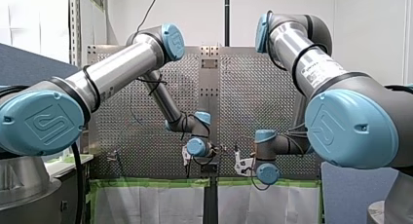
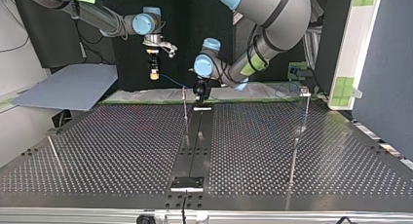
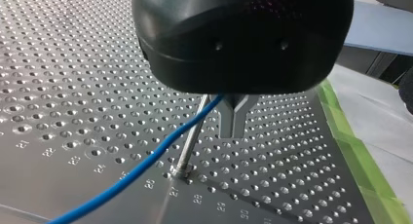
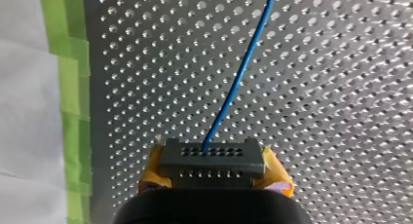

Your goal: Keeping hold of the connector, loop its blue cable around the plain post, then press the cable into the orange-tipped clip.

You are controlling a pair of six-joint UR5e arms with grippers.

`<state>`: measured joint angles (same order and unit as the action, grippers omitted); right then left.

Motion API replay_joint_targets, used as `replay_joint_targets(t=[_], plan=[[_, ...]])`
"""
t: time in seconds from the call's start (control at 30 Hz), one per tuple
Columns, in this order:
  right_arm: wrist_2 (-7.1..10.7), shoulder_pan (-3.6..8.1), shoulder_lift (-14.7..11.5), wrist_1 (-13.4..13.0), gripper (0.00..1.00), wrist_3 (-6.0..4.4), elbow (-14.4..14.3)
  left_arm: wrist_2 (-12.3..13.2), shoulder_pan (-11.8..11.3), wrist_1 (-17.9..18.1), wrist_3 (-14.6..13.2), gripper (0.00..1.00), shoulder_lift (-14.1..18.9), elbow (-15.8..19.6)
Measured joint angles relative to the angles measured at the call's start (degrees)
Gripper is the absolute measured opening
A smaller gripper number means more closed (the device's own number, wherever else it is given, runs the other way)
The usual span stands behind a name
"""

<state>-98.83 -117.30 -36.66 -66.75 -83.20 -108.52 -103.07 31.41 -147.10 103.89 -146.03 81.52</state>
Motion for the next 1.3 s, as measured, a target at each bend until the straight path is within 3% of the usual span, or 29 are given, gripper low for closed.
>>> replay_joint_targets(t=[0.33,0.53,1.3], plan=[[0.11,0.43,1.3,3.8,0.00,0.12,2.6,0.2,-0.3,-0.5,0.1,0.00,0.0,-1.0],[0.15,0.46,1.4,4.8,0.00,0.17,3.5,0.2,-0.7,-0.9,0.1,0.00,0.0,-1.0],[1.81,2.11,1.4,5.3,0.00,0.46,4.8,0.0,-1.6,-1.6,-0.1,0.00,-0.1,-1.0]])
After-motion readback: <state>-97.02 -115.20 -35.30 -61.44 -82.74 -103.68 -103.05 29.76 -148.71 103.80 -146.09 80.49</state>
